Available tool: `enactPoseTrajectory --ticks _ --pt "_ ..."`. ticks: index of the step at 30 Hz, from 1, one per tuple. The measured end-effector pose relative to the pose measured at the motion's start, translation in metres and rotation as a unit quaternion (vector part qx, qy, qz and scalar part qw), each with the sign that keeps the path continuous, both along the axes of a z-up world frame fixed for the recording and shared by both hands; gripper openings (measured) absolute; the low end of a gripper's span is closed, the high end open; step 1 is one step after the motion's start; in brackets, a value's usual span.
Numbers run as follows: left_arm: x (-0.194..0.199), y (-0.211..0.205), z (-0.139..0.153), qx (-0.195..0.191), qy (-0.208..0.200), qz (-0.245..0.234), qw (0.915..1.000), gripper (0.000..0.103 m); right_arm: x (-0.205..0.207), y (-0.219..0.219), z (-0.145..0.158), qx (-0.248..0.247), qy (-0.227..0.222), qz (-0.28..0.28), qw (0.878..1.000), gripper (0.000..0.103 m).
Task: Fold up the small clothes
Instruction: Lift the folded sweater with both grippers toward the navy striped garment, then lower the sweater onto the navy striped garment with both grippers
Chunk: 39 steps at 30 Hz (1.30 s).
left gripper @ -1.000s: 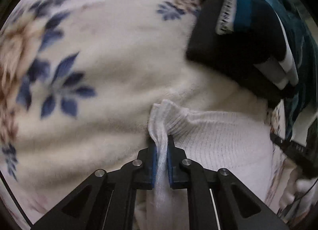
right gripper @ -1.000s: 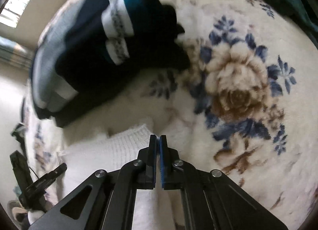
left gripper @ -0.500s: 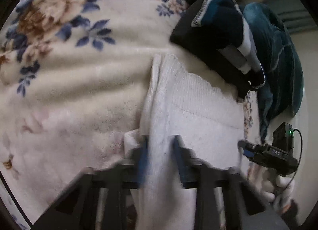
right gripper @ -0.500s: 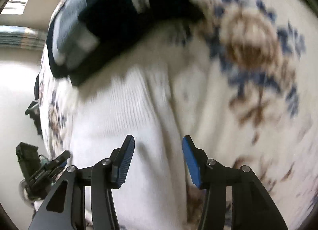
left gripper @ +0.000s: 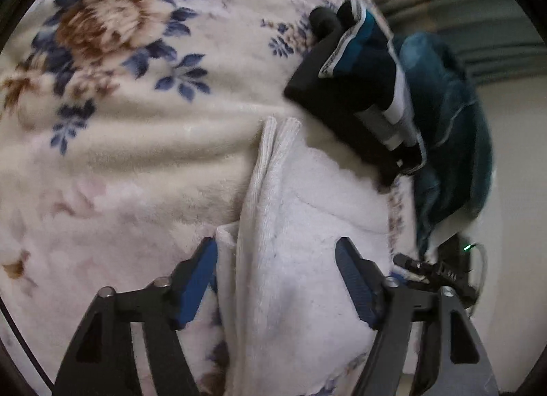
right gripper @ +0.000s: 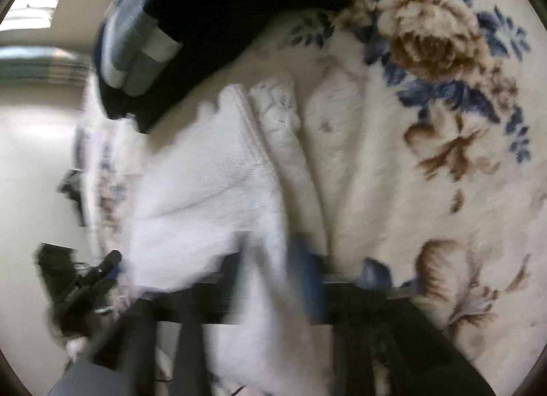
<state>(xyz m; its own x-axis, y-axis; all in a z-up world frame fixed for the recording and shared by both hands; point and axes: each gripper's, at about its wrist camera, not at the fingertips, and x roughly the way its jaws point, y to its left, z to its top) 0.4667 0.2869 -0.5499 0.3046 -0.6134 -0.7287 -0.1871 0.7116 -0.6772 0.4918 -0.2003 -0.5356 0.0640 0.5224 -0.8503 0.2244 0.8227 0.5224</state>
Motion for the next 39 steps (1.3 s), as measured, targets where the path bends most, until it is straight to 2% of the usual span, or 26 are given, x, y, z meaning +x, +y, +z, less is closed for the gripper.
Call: enactPoseTrajectory --ticks 1,3,5,6,9,13,16,18,19,20,21,22,23,25,28,33,39 --pt "-0.003 -0.004 -0.005 -0.006 -0.001 -0.008 0.9999 0.070 -0.001 -0.005 -0.002 0.012 0.000 0.001 1.000 0.082" --pt "-0.008 -0.016 -0.023 -0.016 0.016 -0.030 0.9993 0.070 -0.008 -0.007 -0.015 0.059 0.003 0.029 0.998 0.088" --pt "-0.013 -0.027 -0.042 -0.051 0.036 -0.050 0.9968 0.070 -0.015 -0.007 -0.034 0.085 0.028 0.038 0.995 0.088" --pt "-0.015 -0.030 -0.047 -0.057 0.041 -0.053 0.9962 0.070 -0.021 -0.008 -0.048 0.107 0.046 0.041 0.992 0.088" --pt "-0.014 -0.030 -0.055 -0.080 0.044 -0.040 0.9950 0.075 -0.032 0.009 -0.082 0.169 0.074 0.063 0.981 0.088" --pt "-0.010 -0.027 -0.058 -0.110 0.051 -0.028 0.9923 0.077 -0.034 0.034 -0.094 0.221 0.073 0.077 0.969 0.093" --pt "-0.013 -0.025 -0.055 -0.114 0.049 -0.034 0.9917 0.077 -0.036 0.047 -0.096 0.222 0.077 0.083 0.968 0.093" --pt "-0.013 -0.029 -0.049 -0.101 0.038 -0.038 0.9934 0.077 -0.037 0.051 -0.094 0.222 0.076 0.082 0.968 0.093" --pt "-0.014 -0.032 -0.047 -0.093 0.028 -0.038 0.9945 0.071 -0.040 0.045 -0.092 0.219 0.078 0.083 0.969 0.091" --pt "-0.015 -0.035 -0.043 -0.085 0.018 -0.039 0.9955 0.049 -0.041 0.049 -0.090 0.215 0.076 0.087 0.970 0.089" --pt "-0.016 -0.037 -0.039 -0.079 0.012 -0.040 0.9960 0.043 -0.043 0.053 -0.089 0.204 0.074 0.090 0.972 0.078" --pt "-0.018 -0.038 -0.034 -0.077 0.003 -0.037 0.9964 0.041 -0.046 0.039 -0.083 0.197 0.075 0.088 0.974 0.063" --pt "-0.019 -0.038 -0.030 -0.074 -0.003 -0.033 0.9967 0.038 -0.044 0.038 -0.081 0.196 0.075 0.081 0.974 0.058" --pt "-0.022 -0.037 -0.024 -0.078 -0.010 -0.027 0.9966 0.037 -0.047 0.034 -0.074 0.189 0.066 0.067 0.978 0.049" --pt "-0.024 -0.037 -0.007 -0.082 -0.022 -0.026 0.9960 0.036 -0.053 0.035 -0.058 0.167 0.049 0.056 0.983 0.044" --pt "-0.017 -0.035 0.034 -0.096 -0.045 -0.019 0.9942 0.036 -0.057 0.038 -0.022 0.164 0.014 0.043 0.985 0.042" --pt "0.011 -0.042 0.102 -0.097 -0.081 -0.026 0.9916 0.036 -0.049 0.031 0.050 0.180 -0.039 0.037 0.982 0.042"
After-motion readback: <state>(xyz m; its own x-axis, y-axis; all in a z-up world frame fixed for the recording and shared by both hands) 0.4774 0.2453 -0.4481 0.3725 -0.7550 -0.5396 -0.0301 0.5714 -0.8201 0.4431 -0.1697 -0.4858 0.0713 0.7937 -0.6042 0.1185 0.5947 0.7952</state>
